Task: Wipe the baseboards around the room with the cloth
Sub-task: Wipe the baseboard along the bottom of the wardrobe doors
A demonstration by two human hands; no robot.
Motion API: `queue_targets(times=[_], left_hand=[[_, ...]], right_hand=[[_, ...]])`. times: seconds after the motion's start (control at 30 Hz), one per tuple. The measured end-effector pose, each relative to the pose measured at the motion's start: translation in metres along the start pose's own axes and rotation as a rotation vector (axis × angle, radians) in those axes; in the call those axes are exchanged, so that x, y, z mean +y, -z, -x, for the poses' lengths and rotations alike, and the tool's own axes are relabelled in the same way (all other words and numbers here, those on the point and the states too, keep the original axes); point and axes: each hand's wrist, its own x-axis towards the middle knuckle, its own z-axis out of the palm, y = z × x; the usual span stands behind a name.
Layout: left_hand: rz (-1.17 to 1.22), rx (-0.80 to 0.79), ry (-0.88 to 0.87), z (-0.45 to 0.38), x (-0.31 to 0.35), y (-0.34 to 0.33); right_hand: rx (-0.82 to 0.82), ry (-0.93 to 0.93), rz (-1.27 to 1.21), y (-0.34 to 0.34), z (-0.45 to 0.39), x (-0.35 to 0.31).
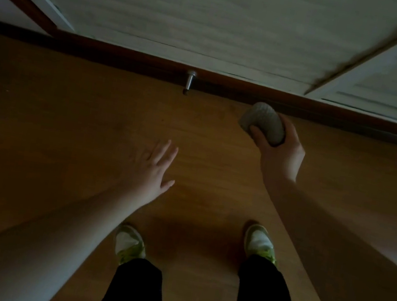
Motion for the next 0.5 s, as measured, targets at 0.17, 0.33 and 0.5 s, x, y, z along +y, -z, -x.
queue_targets(times=[0.17,0.33,0.5], left_hand=[[0.001,-0.097,0.042,-0.027,-0.011,-0.046],[0.021,-0.099,0.079,-0.070,-0.008,-0.083],[0.090,-0.089,0.125,-0.132,0.000,-0.111]], right_hand=[[-0.006,0.017,0.012,-0.034,-0.010,0.046],[-0.019,-0.014,0.001,-0.071,-0.026,0.092],[-0.023,0.015,0.009,-0.123,-0.060,0.128]])
